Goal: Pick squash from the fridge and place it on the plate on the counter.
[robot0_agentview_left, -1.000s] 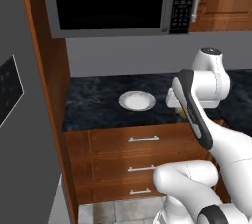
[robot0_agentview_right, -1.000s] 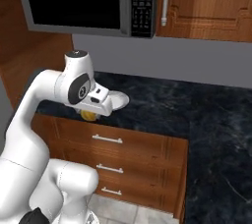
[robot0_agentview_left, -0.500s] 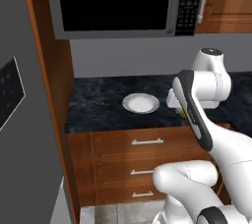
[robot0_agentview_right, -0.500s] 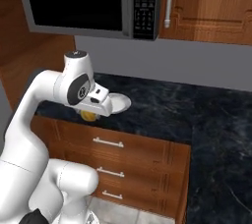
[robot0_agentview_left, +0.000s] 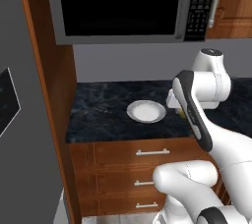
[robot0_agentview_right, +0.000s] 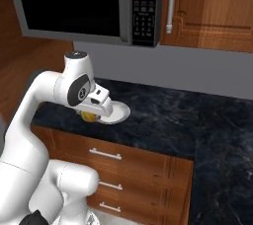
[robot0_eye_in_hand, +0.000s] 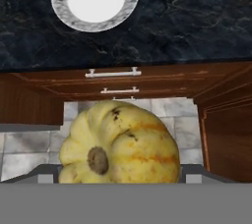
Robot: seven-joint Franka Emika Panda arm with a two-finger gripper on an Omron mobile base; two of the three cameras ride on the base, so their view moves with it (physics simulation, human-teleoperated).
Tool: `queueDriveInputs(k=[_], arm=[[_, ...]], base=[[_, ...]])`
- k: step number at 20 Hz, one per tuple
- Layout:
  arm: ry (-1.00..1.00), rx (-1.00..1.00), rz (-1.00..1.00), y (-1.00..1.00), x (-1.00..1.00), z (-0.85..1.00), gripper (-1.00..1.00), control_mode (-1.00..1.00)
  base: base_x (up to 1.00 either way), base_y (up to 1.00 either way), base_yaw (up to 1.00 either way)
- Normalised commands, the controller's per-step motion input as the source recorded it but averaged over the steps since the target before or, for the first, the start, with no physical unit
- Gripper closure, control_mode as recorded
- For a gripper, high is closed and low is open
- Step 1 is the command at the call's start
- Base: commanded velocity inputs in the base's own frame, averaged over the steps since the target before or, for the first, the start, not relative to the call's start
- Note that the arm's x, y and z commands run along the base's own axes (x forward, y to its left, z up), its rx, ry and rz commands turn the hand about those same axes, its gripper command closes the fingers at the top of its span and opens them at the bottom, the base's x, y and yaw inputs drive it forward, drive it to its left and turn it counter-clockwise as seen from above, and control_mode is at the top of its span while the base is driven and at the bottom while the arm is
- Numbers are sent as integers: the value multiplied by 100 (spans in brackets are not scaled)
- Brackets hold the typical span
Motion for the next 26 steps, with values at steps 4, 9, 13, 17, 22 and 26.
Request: queueDriveInputs(k=[4, 9, 13, 17, 22, 26], arm=[[0, 0, 0, 0, 0, 0, 100, 100], [0, 0, 0, 0, 0, 0, 100, 100], [0, 0, 0, 0, 0, 0, 100, 100], [0, 0, 0, 0, 0, 0, 100, 100], [0, 0, 0, 0, 0, 0, 100, 100], [-5, 0, 0, 0, 18, -7, 100, -100]], base=[[37, 0, 5], [34, 0, 4], [29, 0, 3], [13, 0, 1], [14, 0, 0], [10, 0, 0]])
